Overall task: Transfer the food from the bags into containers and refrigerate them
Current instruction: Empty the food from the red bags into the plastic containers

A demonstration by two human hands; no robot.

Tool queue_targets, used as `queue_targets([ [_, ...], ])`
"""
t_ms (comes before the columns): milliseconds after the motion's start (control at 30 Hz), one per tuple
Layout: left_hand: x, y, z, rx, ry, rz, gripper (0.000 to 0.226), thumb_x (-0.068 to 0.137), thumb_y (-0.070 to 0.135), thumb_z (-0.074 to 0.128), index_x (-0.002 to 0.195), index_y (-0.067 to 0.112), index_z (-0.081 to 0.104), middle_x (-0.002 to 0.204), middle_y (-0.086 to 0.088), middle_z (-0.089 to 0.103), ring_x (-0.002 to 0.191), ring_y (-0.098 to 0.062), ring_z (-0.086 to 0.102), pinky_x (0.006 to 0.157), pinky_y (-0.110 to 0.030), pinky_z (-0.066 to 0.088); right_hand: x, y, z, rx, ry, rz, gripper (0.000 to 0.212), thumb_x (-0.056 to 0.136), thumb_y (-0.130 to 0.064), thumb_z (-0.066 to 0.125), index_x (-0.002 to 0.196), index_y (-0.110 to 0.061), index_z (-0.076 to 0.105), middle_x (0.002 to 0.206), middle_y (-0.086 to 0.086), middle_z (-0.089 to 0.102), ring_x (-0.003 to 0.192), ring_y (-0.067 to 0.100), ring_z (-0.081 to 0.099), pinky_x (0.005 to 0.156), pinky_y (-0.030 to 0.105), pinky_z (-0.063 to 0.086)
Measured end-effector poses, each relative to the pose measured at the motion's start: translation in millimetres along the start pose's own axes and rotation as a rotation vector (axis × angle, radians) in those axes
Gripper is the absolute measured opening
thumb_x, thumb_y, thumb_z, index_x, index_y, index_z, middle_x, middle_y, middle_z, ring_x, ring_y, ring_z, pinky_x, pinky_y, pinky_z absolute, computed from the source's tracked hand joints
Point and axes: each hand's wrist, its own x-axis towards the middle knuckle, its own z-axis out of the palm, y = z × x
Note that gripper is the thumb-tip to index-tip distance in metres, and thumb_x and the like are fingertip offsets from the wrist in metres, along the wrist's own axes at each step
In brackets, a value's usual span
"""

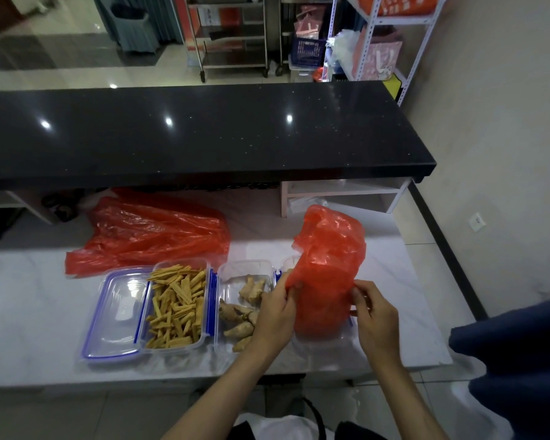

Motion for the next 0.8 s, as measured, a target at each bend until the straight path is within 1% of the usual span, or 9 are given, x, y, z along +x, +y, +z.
queue_targets([
  [133,-9.7,-9.5,-0.7,0.211,-0.272,0.055,0.05,0.098,0.068,0.051,0.142,0.043,0.05,0.127,0.016,0.064,0.115,-0.004,0.064,0.098,-0.041,0.058,-2.5,12.8,-0.9,0.016,-0.087,0.104,0.018,0.1,-0.028,0.062,0.117,-0.032,0.067,0.105,-0.015,0.073,0.099,0.004,0.069,0.084,0.034,0.063],
  [233,-14.1,-11.1,2.5,0.411,-0.357,0.113,0.083,0.085,0.073,0.067,0.154,0.05,0.028,0.146,0.021,0.049,0.131,-0.001,0.052,0.11,-0.038,0.051,-4.0,16.5,-1.0,0.055,-0.147,0.151,0.031,0.094,-0.023,0.072,0.124,-0.029,0.066,0.112,-0.013,0.073,0.104,0.005,0.068,0.084,0.031,0.062],
  [300,-11.2,-12.4,4.1,0.478,-0.332,0.189,0.079,0.086,0.062,0.073,0.153,0.047,0.032,0.148,0.02,0.048,0.135,-0.002,0.049,0.112,-0.041,0.049,-3.6,16.9,-0.1,0.036,-0.145,0.152,0.031,0.091,-0.018,0.076,0.121,-0.026,0.069,0.108,-0.012,0.074,0.101,0.007,0.07,0.082,0.029,0.062],
  [367,-9.9,-11.3,4.4,0.473,-0.305,0.201,0.07,0.092,0.04,0.074,0.15,0.051,0.036,0.148,0.02,0.049,0.133,-0.003,0.05,0.112,-0.04,0.05,-3.3,18.6,0.5,-0.01,-0.127,0.13,0.026,0.091,-0.014,0.074,0.108,-0.034,0.07,0.1,-0.013,0.075,0.094,0.009,0.071,0.079,0.028,0.061],
  [467,-13.5,-14.3,4.1,0.468,-0.285,0.124,0.088,0.093,0.0,0.061,0.153,0.057,0.03,0.15,0.018,0.048,0.13,-0.001,0.051,0.112,-0.028,0.046,-6.3,15.6,-1.5,-0.044,-0.11,0.059,0.035,0.098,-0.014,0.065,0.103,-0.049,0.064,0.101,-0.021,0.071,0.094,-0.003,0.069,0.077,0.016,0.056],
  [533,-14.1,-19.8,4.2,0.449,-0.289,0.054,0.07,0.094,-0.004,0.053,0.144,0.044,0.046,0.133,0.013,0.06,0.118,-0.004,0.059,0.107,-0.032,0.053,-8.9,10.4,-3.4,-0.048,-0.11,0.034,0.037,0.103,-0.014,0.057,0.109,-0.05,0.06,0.105,-0.025,0.069,0.098,-0.01,0.065,0.076,0.008,0.053],
  [633,-10.8,-24.8,5.6,0.362,-0.237,0.009,0.03,0.1,0.007,0.052,0.109,0.033,0.063,0.096,0.015,0.069,0.09,-0.003,0.067,0.082,-0.03,0.06,-9.2,5.1,-3.4,-0.05,-0.107,0.033,0.026,0.105,-0.018,0.051,0.114,-0.041,0.06,0.097,-0.02,0.07,0.094,-0.006,0.067,0.076,0.008,0.054],
  [700,-8.3,-24.9,8.1,0.297,-0.196,0.003,0.029,0.102,0.007,0.052,0.097,0.032,0.066,0.09,0.013,0.07,0.086,-0.003,0.068,0.077,-0.023,0.056,-6.5,6.0,-3.3,-0.04,-0.088,0.033,0.019,0.106,-0.021,0.049,0.111,-0.033,0.062,0.087,-0.018,0.07,0.087,0.001,0.069,0.074,0.016,0.056],
  [800,-3.6,-23.6,12.5,0.136,-0.123,-0.052,0.023,0.099,0.018,0.054,0.093,0.029,0.074,0.095,0.003,0.076,0.093,-0.014,0.071,0.085,-0.038,0.061,-1.3,5.5,-3.0,-0.032,-0.067,0.012,0.015,0.106,-0.021,0.048,0.106,-0.026,0.063,0.081,-0.015,0.069,0.078,0.008,0.07,0.07,0.025,0.059],
])
